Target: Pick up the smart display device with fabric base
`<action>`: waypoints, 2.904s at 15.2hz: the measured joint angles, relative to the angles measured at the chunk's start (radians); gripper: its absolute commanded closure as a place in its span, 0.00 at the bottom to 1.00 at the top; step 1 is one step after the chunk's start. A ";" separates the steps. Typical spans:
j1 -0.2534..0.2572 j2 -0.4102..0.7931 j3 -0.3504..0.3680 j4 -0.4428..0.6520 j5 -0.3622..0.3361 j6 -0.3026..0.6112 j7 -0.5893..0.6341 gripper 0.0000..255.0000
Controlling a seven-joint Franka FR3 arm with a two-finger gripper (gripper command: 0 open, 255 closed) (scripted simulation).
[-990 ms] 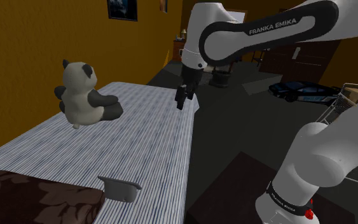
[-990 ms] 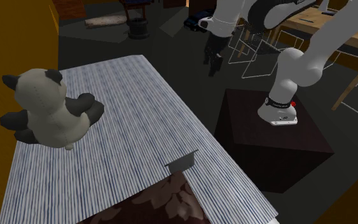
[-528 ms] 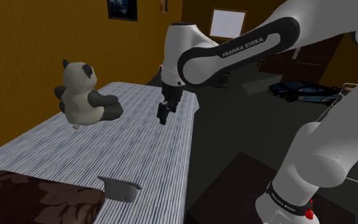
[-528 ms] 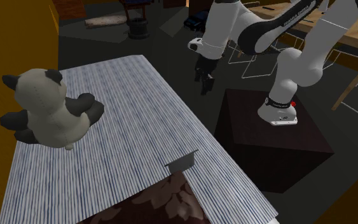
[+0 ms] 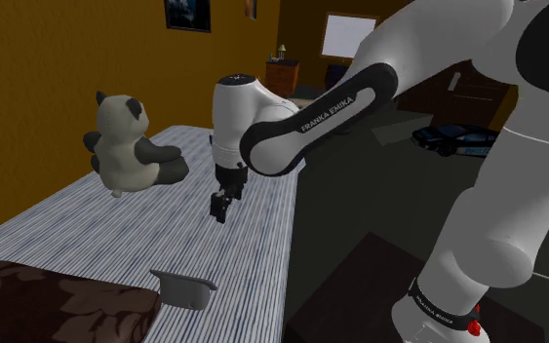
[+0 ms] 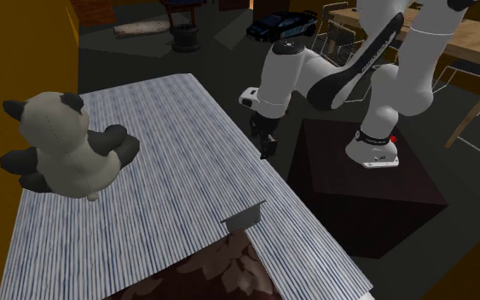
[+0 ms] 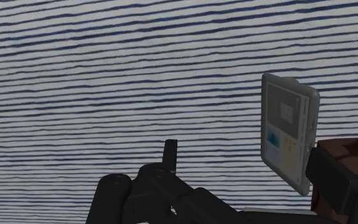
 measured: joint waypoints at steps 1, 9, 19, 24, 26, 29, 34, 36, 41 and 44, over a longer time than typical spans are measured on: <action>0.008 0.027 0.007 0.005 -0.019 0.015 0.018 0.00; 0.100 0.320 0.009 0.180 -0.202 0.070 0.143 0.00; 0.216 0.579 -0.034 0.367 -0.327 0.098 0.217 0.00; 0.232 0.622 -0.052 0.374 -0.351 0.131 0.239 1.00; 0.232 0.623 -0.053 0.375 -0.352 0.133 0.240 1.00; 0.232 0.623 -0.053 0.375 -0.352 0.133 0.240 1.00; 0.232 0.623 -0.054 0.375 -0.353 0.133 0.241 1.00; 0.228 0.611 -0.048 0.369 -0.347 0.126 0.235 1.00; 0.213 0.565 -0.027 0.364 -0.319 0.087 0.212 1.00; 0.203 0.532 -0.014 0.356 -0.301 0.064 0.198 1.00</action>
